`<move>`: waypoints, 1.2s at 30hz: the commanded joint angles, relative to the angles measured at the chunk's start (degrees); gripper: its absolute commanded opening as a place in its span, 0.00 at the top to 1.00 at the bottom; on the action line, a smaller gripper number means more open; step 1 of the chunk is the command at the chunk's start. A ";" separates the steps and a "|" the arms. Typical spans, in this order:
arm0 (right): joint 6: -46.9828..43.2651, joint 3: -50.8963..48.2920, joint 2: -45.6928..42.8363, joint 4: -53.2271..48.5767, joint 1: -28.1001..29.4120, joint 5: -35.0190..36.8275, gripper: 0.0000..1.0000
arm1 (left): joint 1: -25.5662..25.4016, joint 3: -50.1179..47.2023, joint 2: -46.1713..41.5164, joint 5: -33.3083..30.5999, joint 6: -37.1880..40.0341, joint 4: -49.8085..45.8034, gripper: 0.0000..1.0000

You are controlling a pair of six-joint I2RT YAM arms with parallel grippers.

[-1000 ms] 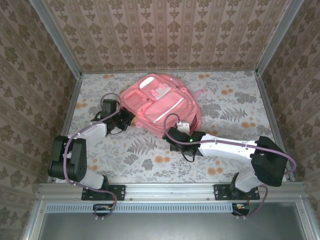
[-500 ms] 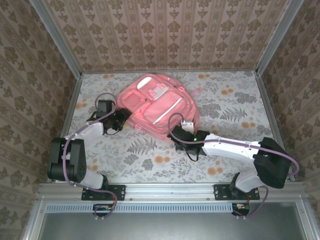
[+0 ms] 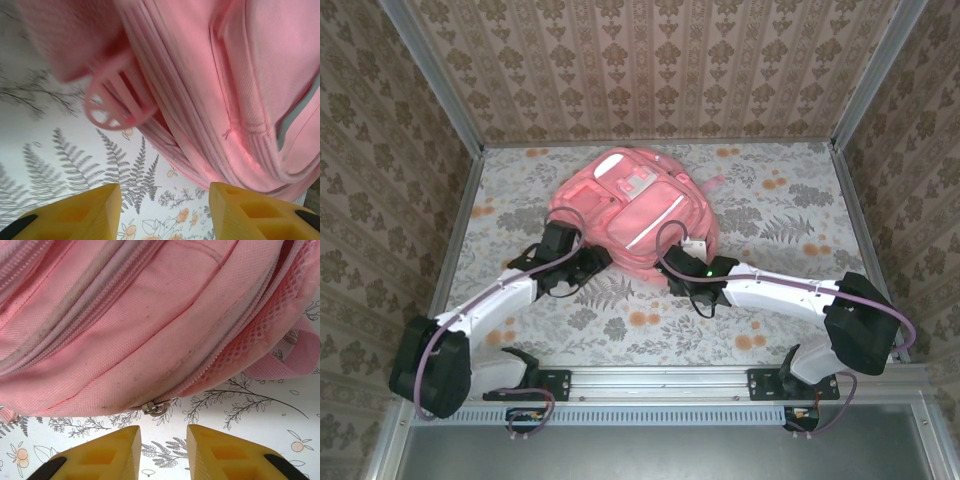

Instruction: Pack books, pencil case, and school supplies into a backpack

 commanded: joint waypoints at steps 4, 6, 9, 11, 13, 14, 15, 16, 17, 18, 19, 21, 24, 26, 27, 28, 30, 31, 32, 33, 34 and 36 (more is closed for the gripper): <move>-1.44 0.42 -1.60 0.30 -1.60 -0.79 0.65 | -5.94 4.11 6.97 -0.68 -1.23 4.47 0.46; -2.27 0.02 -3.03 0.64 -2.36 -1.10 0.65 | -7.12 4.86 8.97 -1.06 -1.60 5.69 0.46; -3.18 -0.65 -4.27 1.83 -3.18 -2.87 0.62 | -7.33 6.39 11.41 -1.49 -1.72 6.99 0.46; -3.01 -0.96 -4.27 1.45 -3.71 -2.94 0.59 | -7.28 7.90 12.68 -1.94 -1.20 6.65 0.46; -3.65 -1.48 -4.22 1.77 -4.32 -3.19 0.59 | -7.33 9.25 14.30 -1.51 -1.01 6.73 0.47; -4.15 -1.82 -4.26 2.14 -4.64 -3.37 0.59 | -7.36 9.69 14.93 -1.34 -1.03 6.73 0.48; -5.06 -2.36 -4.25 2.97 -5.12 -3.89 0.60 | -7.37 10.16 15.45 -1.37 -1.07 6.58 0.49; -6.28 -3.25 -4.22 4.20 -5.60 -4.98 0.61 | -7.33 10.43 15.82 -1.66 -1.12 6.44 0.51; -7.53 -3.98 -4.27 5.69 -5.96 -5.98 0.61 | -7.37 10.58 16.02 -2.04 -1.17 6.34 0.53; -9.04 -4.94 -4.24 7.36 -6.25 -7.13 0.62 | -7.37 10.58 16.05 -2.80 -1.32 6.01 0.56; -10.19 -5.67 -4.27 8.36 -6.26 -7.65 0.61 | -7.37 10.64 15.92 -3.52 -1.41 5.46 0.60; -11.57 -6.71 -4.27 9.08 -6.48 -6.84 0.61 | -7.10 10.49 15.49 -4.90 -1.18 4.53 0.70; -14.31 -9.22 -4.27 13.26 -6.67 -6.37 0.61 | -6.20 10.36 14.70 -6.80 -0.91 2.72 0.85; -16.43 -11.28 -4.26 18.13 -6.63 -7.05 0.59 | -5.39 9.97 14.21 -7.08 -1.07 2.52 0.90; -17.79 -12.24 -4.27 20.90 -6.60 -7.85 0.59 | -5.03 9.90 13.95 -7.00 -1.08 2.56 0.91; -18.25 -12.87 -4.22 22.77 -6.53 -8.23 0.59 | -4.92 9.98 13.87 -6.91 -1.00 2.68 0.91; -18.38 -13.31 -4.27 24.76 -6.57 -7.54 0.60 | -4.91 10.48 13.78 -6.74 -0.86 2.35 0.91; -18.59 -13.23 -3.88 25.24 -6.55 -6.77 0.60 | -4.91 10.66 13.84 -6.56 -0.82 2.34 0.91; -18.88 -13.10 -3.31 25.47 -6.53 -6.16 0.62 | -4.89 10.77 13.84 -6.47 -0.81 2.39 0.91; -19.31 -12.76 -2.63 25.74 -6.56 -5.68 0.63 | -4.91 10.85 13.83 -6.39 -0.90 2.34 0.91; -19.67 -12.49 -1.91 26.24 -6.57 -5.37 0.64 | -4.91 10.84 13.85 -6.30 -0.95 2.26 0.91; -20.30 -11.89 -0.37 27.38 -6.55 -5.68 0.68 | -4.90 10.95 13.81 -6.30 -0.99 2.16 0.90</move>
